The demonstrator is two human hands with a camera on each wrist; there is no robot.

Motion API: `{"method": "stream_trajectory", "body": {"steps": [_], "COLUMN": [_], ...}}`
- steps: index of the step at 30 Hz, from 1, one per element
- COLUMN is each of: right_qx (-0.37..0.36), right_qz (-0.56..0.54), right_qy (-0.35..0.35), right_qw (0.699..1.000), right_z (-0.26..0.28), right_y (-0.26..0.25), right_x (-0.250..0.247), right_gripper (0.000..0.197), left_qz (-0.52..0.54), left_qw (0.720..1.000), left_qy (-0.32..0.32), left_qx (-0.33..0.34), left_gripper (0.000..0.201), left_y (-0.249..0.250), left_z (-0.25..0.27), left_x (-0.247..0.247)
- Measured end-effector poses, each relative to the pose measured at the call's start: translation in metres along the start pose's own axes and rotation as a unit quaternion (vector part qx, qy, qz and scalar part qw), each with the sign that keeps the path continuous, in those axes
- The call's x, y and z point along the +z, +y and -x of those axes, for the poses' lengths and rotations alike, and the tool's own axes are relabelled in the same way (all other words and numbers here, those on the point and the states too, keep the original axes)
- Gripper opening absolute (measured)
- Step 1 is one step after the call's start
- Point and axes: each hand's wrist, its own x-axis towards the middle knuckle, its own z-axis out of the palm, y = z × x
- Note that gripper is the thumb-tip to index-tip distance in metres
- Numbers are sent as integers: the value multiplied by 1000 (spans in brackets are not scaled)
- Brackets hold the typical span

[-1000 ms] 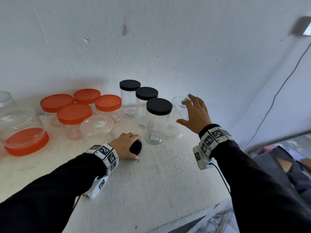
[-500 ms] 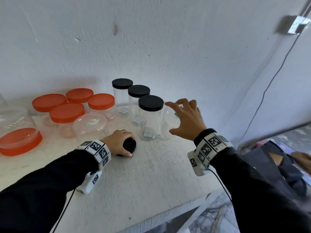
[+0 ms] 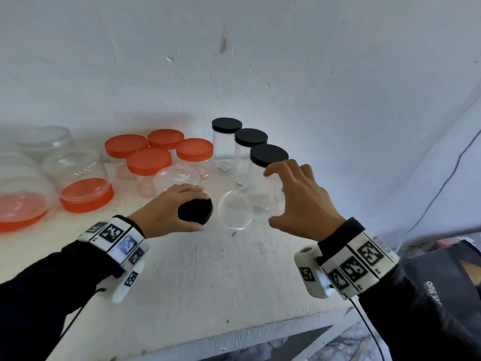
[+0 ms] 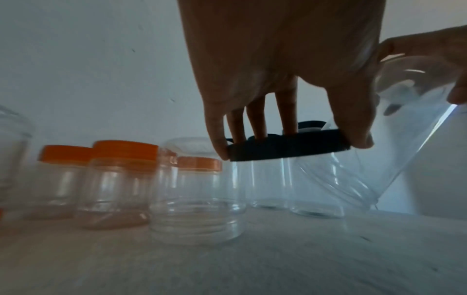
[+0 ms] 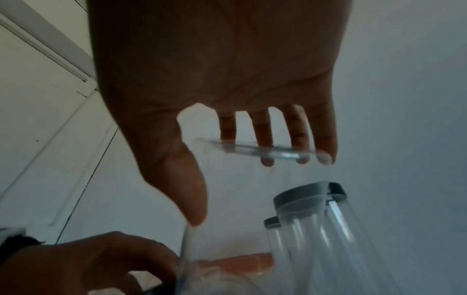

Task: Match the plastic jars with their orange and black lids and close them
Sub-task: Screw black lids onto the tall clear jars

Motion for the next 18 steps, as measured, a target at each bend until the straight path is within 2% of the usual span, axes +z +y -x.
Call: {"method": "stream_trajectory", "body": {"steps": [3,6,8,11,18], "right_qx": [-8,-27,-35,-41,-29], "right_qz": [-42,-83,-119,-177,-202], "right_qy": [-7,-24,-30,-30,-110], "right_qw": [999,996,992,983,973], "right_z": [-1,-6,-10,-16,-30], "right_y": [-6,-10,-13,-20,-42], "right_x": [13,25,33,45,74], "right_gripper": [62,70,75,77,74], "left_qz": [0,4,1,-5,9], "left_qw": [1000,999,998,996,989], "left_qy": [20,42,56,75,128], "left_qx": [-10,-10,-15,-42,-77], "left_gripper": [76,75,83,82,76], "left_y": [0,0,-5,-15,-24], "left_z": [25,46,58,73,96], "left_x": [-12,-22,-28,-37,-54]}}
